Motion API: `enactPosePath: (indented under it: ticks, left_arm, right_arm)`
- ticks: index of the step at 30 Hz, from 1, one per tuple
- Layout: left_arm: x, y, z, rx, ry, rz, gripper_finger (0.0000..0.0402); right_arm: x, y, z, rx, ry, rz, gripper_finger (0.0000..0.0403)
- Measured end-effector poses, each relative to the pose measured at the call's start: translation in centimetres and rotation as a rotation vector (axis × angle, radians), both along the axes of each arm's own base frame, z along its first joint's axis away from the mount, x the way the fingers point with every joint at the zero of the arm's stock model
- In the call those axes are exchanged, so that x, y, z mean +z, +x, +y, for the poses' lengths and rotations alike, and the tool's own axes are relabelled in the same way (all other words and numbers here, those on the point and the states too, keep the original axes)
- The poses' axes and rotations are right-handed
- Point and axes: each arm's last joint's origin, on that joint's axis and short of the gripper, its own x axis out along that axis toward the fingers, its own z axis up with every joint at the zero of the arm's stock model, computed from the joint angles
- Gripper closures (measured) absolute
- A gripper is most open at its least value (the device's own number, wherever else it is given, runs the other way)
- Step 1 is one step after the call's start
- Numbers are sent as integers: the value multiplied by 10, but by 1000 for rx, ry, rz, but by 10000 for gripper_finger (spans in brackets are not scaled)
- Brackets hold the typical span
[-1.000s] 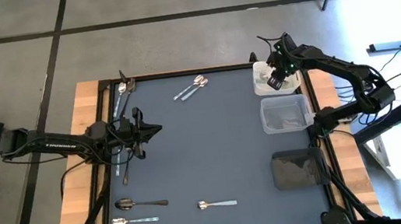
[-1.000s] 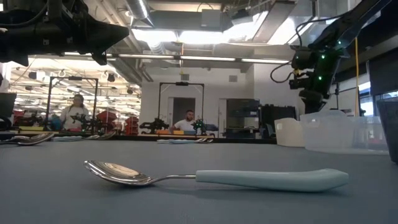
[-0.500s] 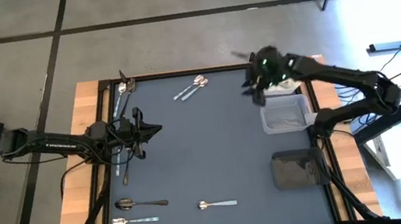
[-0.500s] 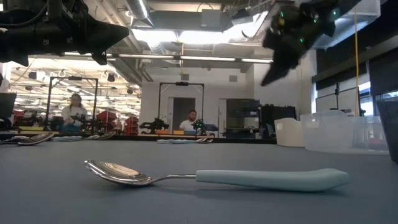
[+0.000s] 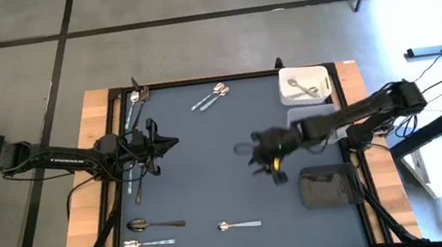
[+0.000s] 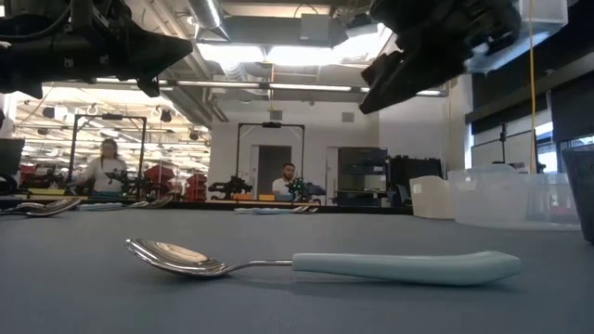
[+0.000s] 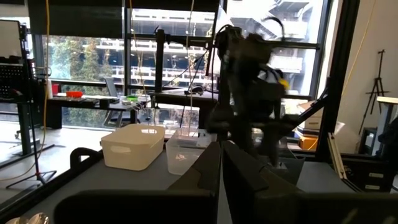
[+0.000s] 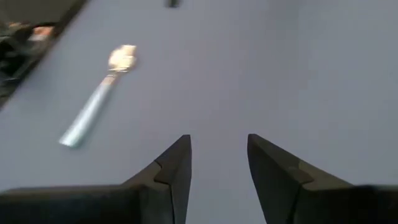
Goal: Sort silverware by color (type)
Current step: Put the light blue spoon into the white bin
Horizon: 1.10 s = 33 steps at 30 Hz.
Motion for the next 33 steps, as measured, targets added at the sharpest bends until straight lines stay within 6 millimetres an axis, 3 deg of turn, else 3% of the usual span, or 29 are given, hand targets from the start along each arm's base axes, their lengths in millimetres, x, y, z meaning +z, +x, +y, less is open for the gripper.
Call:
enactPosePath:
  ticks: [8,14,20,33]
  left_arm:
    - [1,0,-1,-12,-6,-15,391]
    - [1,0,-6,-53,-30,-17,391]
    - [0,1,-17,-94,-42,-6,391]
    - [-8,5,-28,-64,-85,55,391]
  right_arm:
    - [-41,19,62,124,82,-4,257]
    - [-67,26,92,160,130,-29,212]
    - [-88,32,112,128,72,-33,194]
    - [-121,55,127,108,204,46,244]
